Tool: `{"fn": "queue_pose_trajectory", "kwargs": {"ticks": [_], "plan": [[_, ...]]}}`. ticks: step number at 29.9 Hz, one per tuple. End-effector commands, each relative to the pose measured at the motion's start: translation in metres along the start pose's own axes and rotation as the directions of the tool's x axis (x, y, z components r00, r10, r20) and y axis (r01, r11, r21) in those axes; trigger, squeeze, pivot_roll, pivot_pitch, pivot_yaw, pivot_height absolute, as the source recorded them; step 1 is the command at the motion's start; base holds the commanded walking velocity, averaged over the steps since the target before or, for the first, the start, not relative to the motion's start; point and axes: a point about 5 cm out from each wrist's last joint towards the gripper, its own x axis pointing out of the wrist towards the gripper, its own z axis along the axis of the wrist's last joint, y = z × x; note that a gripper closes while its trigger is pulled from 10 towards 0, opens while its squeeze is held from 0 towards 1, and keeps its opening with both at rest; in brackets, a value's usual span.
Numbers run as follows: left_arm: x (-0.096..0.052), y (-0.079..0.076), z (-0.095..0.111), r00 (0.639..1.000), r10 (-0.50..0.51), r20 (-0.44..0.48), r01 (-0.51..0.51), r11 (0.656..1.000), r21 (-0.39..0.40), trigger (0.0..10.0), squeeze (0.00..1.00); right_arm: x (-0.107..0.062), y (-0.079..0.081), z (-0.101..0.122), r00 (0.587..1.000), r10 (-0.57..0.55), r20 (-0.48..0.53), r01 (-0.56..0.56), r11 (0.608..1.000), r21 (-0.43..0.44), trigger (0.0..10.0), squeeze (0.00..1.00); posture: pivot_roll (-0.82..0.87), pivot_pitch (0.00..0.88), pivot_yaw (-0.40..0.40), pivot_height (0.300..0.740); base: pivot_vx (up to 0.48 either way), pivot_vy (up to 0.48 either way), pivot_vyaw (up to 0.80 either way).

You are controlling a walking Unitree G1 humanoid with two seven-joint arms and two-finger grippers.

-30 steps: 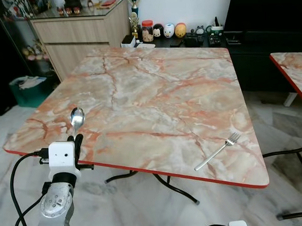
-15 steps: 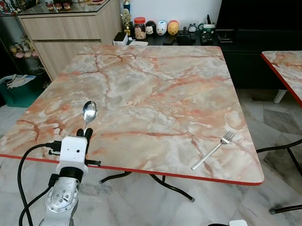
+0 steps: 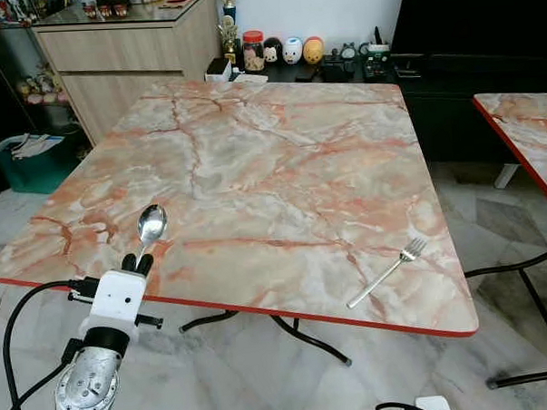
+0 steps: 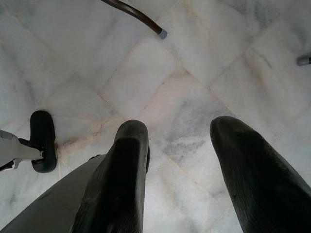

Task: Setting the table

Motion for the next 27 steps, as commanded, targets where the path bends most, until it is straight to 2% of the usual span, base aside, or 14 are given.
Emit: {"fn": "queue_pose_trajectory", "kwargs": {"ticks": [1,9,19,27], "plan": [[0.001,0.0,0.005,1.0,0.008,0.019,-0.008,1.0,0.003,10.0,0.0,0.0,-0.002,0.001,1.0,-0.008,0.002,0.008,1.0,0.002,10.0,0.0,0.05,0.0,-0.014,0.732,0.0,0.0,0.0],[0.006,-0.009,0.008,0.999,0.0,0.032,-0.001,1.0,0.009,10.0,0.0,0.0,-0.003,0.001,1.0,-0.01,0.003,0.01,1.0,0.005,10.0,0.0,0.04,0.0,-0.013,0.732,0.0,0.0,0.0],[0.011,-0.01,0.01,0.999,0.003,0.045,-0.003,1.0,0.0,10.0,0.0,-0.001,-0.003,-0.001,1.0,-0.023,-0.005,0.023,1.0,0.01,10.0,0.0,0.03,0.0,-0.006,0.732,0.0,-0.274,0.0],[0.014,-0.01,0.009,0.999,0.007,0.047,-0.006,1.0,-0.008,10.0,0.0,-0.001,-0.001,-0.004,1.0,-0.008,-0.026,0.008,1.0,-0.011,10.0,0.0,0.02,0.0,-0.001,0.732,0.0,-0.28,-0.59]]}}
